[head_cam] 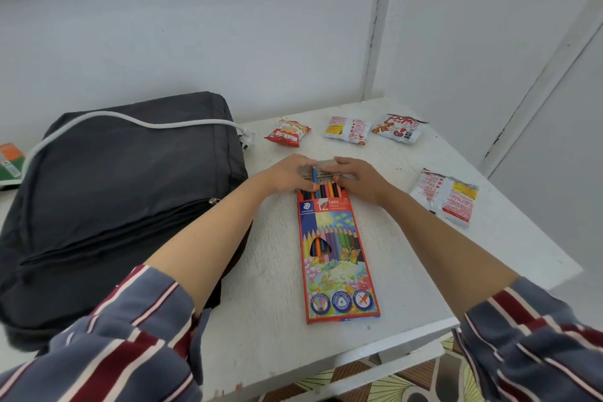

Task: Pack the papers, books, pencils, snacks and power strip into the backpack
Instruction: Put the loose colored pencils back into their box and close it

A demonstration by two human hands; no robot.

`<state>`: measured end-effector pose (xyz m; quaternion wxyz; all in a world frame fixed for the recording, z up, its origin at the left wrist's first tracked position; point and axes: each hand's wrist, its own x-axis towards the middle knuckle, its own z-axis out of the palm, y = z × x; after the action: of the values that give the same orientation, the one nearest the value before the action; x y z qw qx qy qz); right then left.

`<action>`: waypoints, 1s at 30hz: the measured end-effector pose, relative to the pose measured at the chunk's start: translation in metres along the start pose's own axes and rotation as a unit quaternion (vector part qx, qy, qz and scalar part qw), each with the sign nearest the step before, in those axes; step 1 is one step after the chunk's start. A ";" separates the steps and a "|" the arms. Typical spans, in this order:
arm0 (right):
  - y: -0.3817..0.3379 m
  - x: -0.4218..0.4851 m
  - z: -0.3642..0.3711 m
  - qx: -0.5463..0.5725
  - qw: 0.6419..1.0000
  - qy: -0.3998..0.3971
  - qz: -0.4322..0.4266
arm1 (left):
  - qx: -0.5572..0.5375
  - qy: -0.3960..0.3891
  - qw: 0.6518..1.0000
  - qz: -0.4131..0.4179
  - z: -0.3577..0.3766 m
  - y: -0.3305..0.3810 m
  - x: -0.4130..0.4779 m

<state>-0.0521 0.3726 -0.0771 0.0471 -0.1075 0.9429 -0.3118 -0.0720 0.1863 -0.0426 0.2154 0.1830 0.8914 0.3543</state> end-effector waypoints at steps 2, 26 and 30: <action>0.000 0.000 0.000 -0.008 1.000 0.004 -0.004 | -0.008 0.005 1.000 0.007 0.000 0.000 -0.001; 0.006 -0.012 0.007 0.107 0.992 0.067 -0.006 | -0.059 0.041 0.997 0.002 0.010 -0.018 -0.008; 0.004 -0.013 0.006 0.108 0.992 0.064 -0.002 | -0.050 0.046 0.998 0.006 0.009 -0.019 -0.009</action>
<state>-0.0394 0.3753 -0.0839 -0.0023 -0.0840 0.9046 -0.4179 -0.0636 0.1740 -0.0600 0.1807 0.1605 0.8804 0.4080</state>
